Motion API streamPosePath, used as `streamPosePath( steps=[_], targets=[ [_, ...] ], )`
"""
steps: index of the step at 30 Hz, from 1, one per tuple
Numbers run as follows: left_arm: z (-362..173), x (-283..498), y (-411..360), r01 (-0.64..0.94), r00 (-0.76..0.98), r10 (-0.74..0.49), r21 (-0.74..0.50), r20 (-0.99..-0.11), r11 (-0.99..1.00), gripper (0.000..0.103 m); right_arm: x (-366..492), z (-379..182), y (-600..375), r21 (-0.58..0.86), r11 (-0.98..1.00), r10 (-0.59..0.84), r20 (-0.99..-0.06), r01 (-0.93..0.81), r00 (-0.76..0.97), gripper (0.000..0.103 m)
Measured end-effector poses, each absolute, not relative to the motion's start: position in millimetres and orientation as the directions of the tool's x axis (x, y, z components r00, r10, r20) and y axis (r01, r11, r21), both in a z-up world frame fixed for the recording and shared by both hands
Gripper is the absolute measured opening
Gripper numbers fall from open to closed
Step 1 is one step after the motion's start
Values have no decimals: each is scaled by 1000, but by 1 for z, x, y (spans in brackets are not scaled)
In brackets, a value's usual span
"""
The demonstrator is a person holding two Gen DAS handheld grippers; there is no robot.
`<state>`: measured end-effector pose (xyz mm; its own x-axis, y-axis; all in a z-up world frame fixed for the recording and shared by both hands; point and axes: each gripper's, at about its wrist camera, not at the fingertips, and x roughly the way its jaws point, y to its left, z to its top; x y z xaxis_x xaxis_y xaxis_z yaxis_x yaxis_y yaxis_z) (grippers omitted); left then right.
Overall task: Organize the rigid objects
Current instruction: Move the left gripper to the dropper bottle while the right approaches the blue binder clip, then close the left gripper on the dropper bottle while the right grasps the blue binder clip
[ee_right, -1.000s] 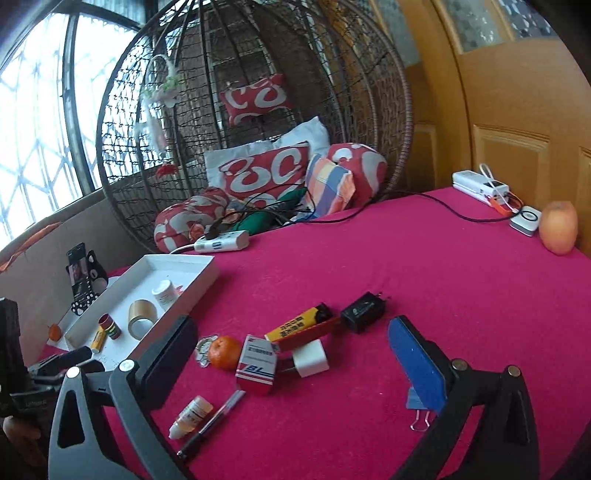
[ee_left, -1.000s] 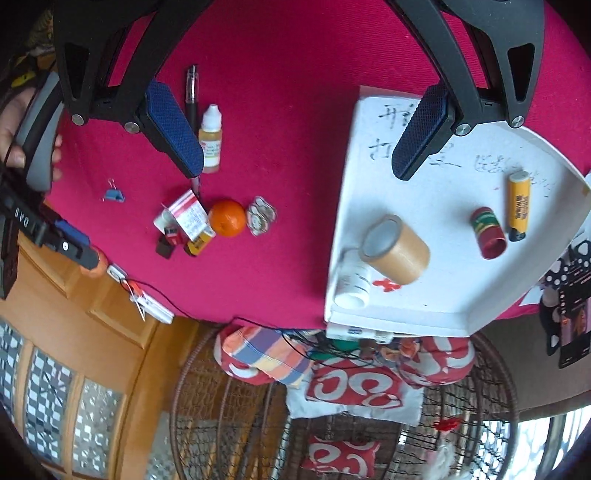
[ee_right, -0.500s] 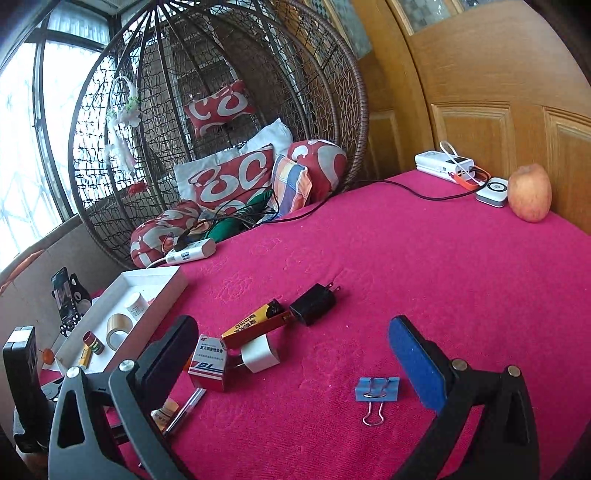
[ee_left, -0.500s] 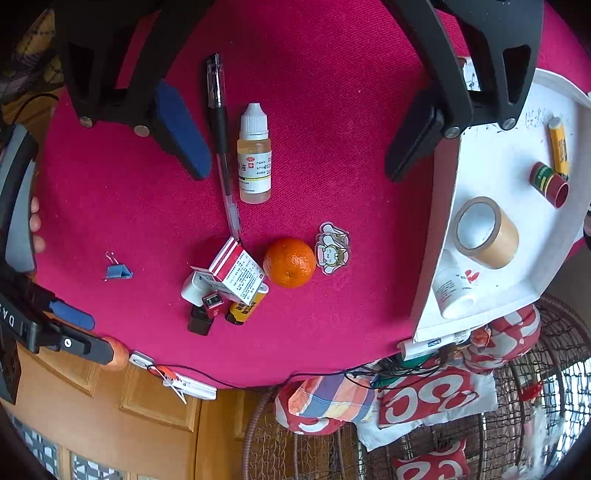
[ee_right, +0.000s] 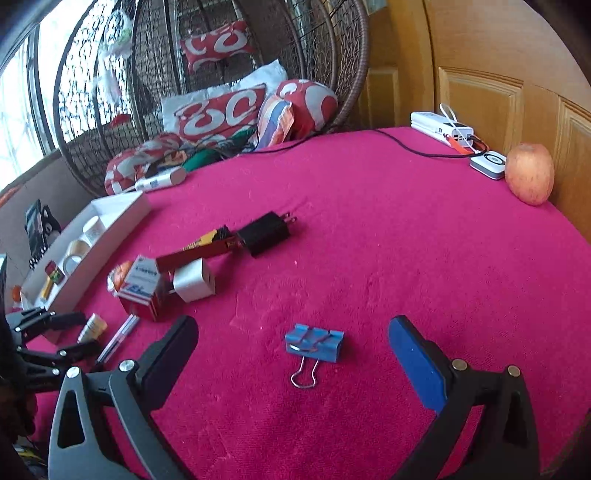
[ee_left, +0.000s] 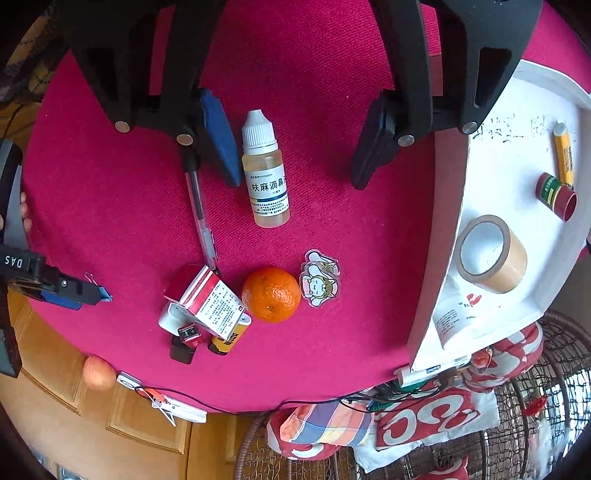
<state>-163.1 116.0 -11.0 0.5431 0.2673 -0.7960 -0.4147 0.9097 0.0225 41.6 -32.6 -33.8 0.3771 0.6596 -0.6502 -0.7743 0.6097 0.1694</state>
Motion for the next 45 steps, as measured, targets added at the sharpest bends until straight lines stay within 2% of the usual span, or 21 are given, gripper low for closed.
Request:
streamPosePath(
  steps=[4, 7, 8, 9, 10, 11, 12, 17, 28, 45],
  targets=[
    [-9, -158, 115, -399, 556, 235, -8, -797, 917, 62, 47, -40, -30, 178, 645, 627, -679, -743, 381, 99],
    [-10, -156, 114, -398, 562, 236, -9, -793, 917, 60, 52, -39, -28, 165, 663, 609, -687, -730, 397, 78],
    [-10, -156, 114, -398, 563, 237, -9, -792, 917, 58, 53, -38, -28, 156, 668, 601, -690, -728, 404, 63],
    [-10, -157, 113, -398, 565, 240, -5, -790, 918, 47, 53, -39, -26, 143, 676, 590, -693, -723, 414, 57],
    [-9, -158, 112, -391, 572, 235, -10, -786, 920, 39, 53, -39, -25, 136, 674, 587, -695, -726, 415, 56],
    [-9, -158, 112, -386, 577, 228, -15, -785, 923, 23, 52, -39, -24, 128, 666, 588, -695, -735, 413, 45],
    [-8, -159, 111, -385, 577, 231, -12, -783, 923, 20, 51, -39, -22, 111, 660, 584, -697, -743, 415, 34],
    [-7, -166, 109, -387, 599, 211, -48, -773, 921, 19, 49, -38, -26, 133, 633, 615, -685, -763, 391, 34],
    [25, -184, 116, -425, 671, 242, -97, -701, 900, 19, 51, 2, -32, 194, 592, 709, -588, -782, 390, 34],
    [44, -221, 134, -503, 705, 302, -152, -642, 851, 19, 11, 43, 27, 128, 449, 786, -528, -884, 323, 34]
  ],
)
